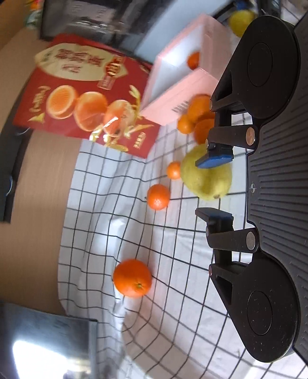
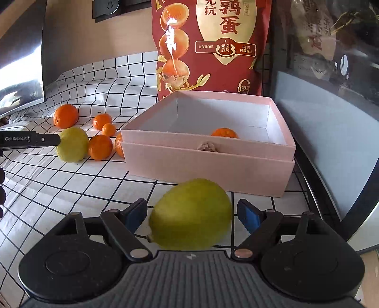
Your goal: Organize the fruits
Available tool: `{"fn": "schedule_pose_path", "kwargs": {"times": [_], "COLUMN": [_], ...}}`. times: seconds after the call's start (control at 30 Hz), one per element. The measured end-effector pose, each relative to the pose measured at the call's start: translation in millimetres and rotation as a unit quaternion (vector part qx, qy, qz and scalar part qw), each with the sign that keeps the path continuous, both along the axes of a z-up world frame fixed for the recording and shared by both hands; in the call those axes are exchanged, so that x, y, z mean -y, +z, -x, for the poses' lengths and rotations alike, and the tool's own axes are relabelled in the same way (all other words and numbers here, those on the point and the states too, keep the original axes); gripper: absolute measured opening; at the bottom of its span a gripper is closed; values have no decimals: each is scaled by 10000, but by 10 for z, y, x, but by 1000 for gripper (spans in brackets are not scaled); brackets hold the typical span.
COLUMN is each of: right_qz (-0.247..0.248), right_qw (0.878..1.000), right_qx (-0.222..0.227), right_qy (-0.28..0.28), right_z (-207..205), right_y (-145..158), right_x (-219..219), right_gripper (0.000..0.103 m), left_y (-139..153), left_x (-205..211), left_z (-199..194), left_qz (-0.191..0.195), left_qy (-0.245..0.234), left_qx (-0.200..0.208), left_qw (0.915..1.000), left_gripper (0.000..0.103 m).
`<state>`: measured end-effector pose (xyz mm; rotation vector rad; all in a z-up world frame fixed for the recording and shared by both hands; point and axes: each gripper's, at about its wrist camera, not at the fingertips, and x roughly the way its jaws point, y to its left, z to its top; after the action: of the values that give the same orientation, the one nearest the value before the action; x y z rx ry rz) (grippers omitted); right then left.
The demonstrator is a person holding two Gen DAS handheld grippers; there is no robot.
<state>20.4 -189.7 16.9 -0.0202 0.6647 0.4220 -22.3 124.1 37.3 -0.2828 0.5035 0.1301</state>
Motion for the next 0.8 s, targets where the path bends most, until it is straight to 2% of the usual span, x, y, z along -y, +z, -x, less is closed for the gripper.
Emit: {"fn": "schedule_pose_path", "kwargs": {"times": [0.13, 0.23, 0.3, 0.4, 0.53, 0.7, 0.8], "right_qz": [44, 26, 23, 16, -12, -28, -40], "right_qw": [10000, 10000, 10000, 10000, 10000, 10000, 9999], "right_qx": [-26, -4, 7, 28, 41, -29, -66], "right_qy": [-1, -39, -44, -61, -78, -58, -84], "right_z": [-6, 4, 9, 19, 23, 4, -12], "right_y": [-4, -3, 0, 1, 4, -2, -6], "right_x": [-15, -4, -4, -4, 8, 5, 13], "right_gripper": [84, 84, 84, 84, 84, 84, 84], "left_y": [148, 242, 263, 210, 131, 72, 67], "left_x": [8, 171, 310, 463, 568, 570, 592], "left_z": [40, -76, -235, -541, -792, -968, -1026], "left_qz": [442, 562, 407, -90, -696, -958, -1028], "left_qy": [-380, -925, -1144, -1211, -1263, -1362, -1610], "left_qx": [367, 295, 66, -406, -893, -1230, -1359], "left_qw": [9976, 9937, 9926, 9918, 9855, 9783, 9721], "left_gripper": [41, 41, 41, 41, 41, 43, 43]}}
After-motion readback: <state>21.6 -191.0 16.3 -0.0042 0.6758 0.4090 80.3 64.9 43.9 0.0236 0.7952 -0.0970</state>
